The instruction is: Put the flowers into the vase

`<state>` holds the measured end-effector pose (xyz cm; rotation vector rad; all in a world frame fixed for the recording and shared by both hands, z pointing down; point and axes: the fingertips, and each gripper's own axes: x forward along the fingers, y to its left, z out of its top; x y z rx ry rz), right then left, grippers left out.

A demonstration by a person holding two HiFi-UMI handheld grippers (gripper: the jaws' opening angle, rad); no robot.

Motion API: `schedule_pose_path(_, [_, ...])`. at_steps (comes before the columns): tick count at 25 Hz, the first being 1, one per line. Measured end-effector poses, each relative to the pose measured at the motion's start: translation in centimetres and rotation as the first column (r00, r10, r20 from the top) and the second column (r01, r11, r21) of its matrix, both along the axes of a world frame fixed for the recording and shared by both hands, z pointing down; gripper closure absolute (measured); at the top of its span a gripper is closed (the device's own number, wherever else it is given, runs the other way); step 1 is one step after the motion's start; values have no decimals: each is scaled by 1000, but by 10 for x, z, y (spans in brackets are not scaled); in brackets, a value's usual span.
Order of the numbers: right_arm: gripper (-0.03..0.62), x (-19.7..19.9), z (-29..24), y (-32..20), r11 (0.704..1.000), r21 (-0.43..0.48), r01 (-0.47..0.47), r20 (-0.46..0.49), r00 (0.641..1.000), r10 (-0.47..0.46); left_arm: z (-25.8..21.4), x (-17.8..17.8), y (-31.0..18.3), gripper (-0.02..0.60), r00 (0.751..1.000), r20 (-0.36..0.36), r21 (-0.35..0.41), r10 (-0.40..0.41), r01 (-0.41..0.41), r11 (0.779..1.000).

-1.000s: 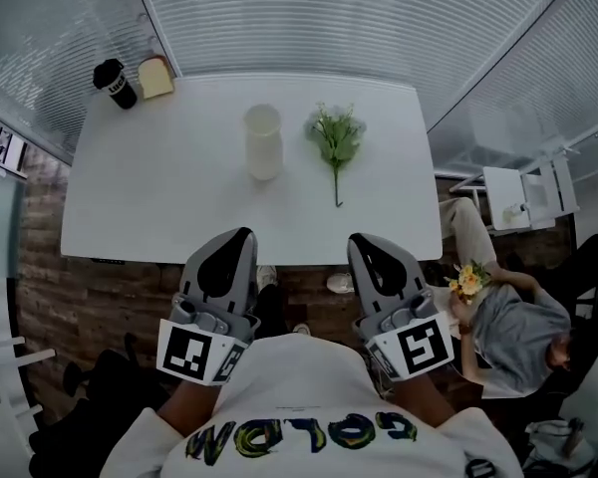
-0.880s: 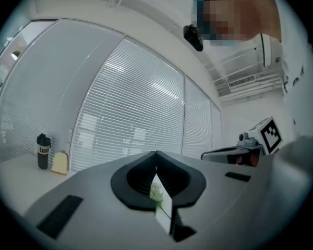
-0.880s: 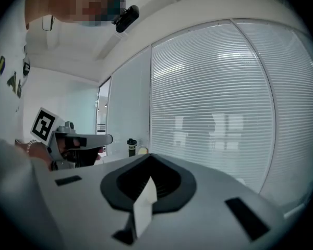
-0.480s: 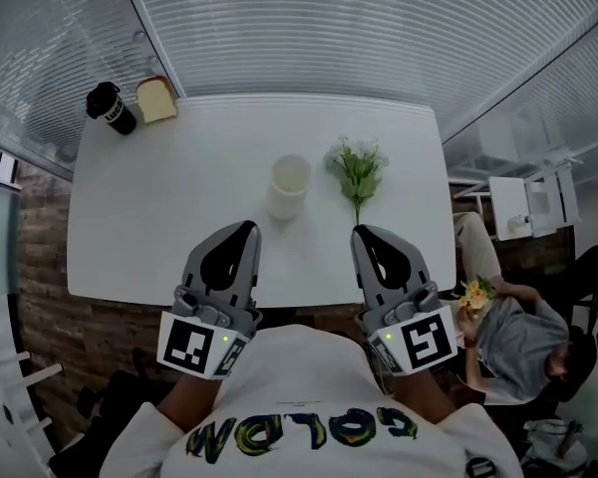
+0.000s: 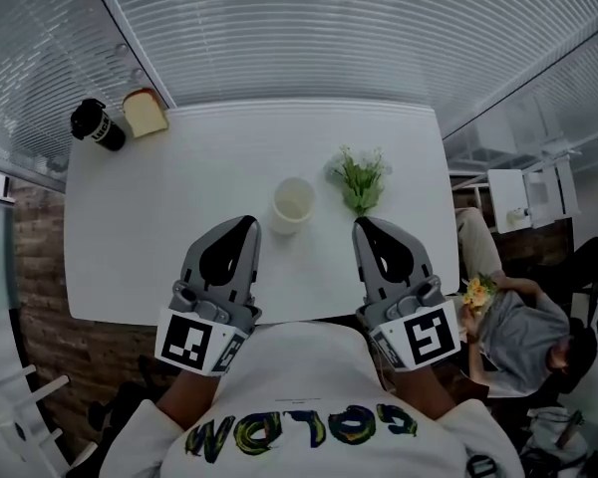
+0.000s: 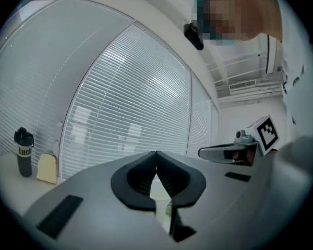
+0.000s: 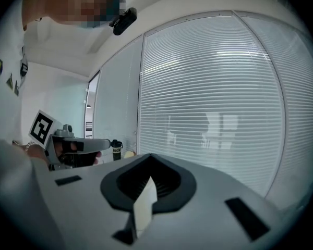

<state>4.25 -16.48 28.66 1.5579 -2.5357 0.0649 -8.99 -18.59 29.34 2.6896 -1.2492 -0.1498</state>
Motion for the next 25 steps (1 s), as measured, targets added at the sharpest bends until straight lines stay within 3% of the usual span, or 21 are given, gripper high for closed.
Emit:
schedule_pose_path(15, [584, 35, 3, -5, 1000, -8, -6, 4, 1000, 6, -2, 31, -6, 568, 1000, -3, 3, -6, 6, 1000])
schedule_pose_path(25, [581, 68, 38, -11, 992, -122, -28, -3, 1000, 28, 9, 55, 0, 568, 1000, 20, -23, -15, 15, 1000])
